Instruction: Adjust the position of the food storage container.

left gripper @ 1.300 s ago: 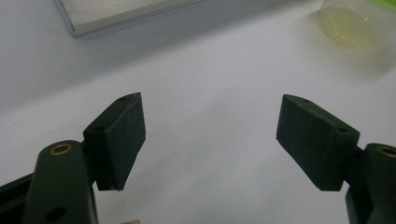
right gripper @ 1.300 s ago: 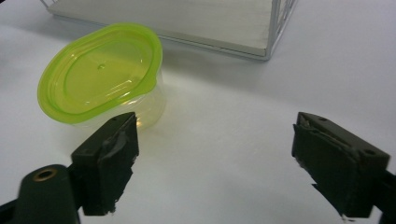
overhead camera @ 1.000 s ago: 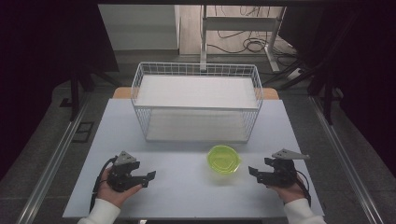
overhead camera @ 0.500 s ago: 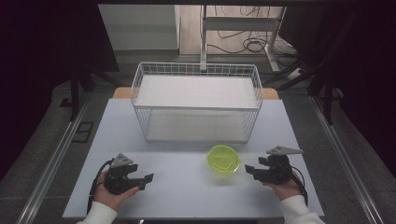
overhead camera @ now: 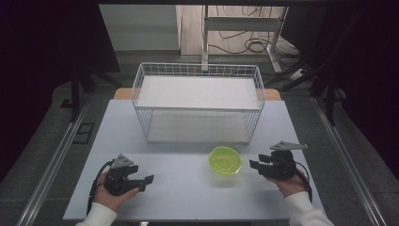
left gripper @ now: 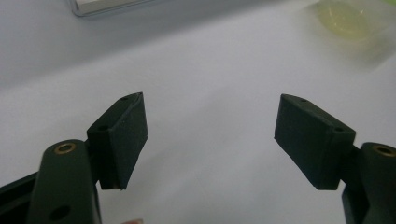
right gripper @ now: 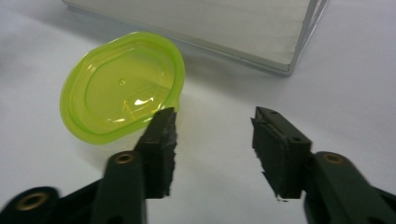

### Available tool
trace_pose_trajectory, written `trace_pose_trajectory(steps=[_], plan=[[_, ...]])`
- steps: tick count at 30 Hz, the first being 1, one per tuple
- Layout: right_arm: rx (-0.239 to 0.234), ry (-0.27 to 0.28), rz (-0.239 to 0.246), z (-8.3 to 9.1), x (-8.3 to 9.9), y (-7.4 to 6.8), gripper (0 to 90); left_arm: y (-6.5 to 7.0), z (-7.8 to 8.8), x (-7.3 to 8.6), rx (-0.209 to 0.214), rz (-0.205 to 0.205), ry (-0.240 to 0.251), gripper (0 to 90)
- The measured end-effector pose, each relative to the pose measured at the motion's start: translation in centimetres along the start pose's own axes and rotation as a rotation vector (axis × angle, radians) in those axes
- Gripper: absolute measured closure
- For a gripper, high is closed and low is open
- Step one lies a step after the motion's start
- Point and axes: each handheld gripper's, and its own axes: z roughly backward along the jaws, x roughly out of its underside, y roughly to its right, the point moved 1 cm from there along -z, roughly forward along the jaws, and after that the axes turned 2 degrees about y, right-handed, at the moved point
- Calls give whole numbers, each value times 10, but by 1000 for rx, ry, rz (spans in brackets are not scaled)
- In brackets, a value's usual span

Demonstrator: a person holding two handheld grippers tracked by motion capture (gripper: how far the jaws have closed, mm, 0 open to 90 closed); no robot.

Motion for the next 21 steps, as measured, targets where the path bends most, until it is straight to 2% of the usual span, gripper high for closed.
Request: trace_pose_trajectory(steps=[3,8,10,13,18,19,21], plan=[[-3,1,-7,2,-7,-2,620,1,1,-1,8,-8,9,254],[10,-4,17,3,-23,-5,762,-2,-1,0,12,-4,1,256],[9,-16,46,1,-26,-7,817,-2,1,-1,8,-11,10,256],[3,-30,76,-3,-33,-7,880,-4,5,-2,7,3,30,260],[-2,-19,79,-11,-46,-8,892,-4,6,-1,9,18,38,262],[12,-22,121,-14,-51,-12,892,-2,7,-1,6,11,38,262],[4,-25,116,-18,-53,-13,892,-2,6,-1,5,8,36,262]])
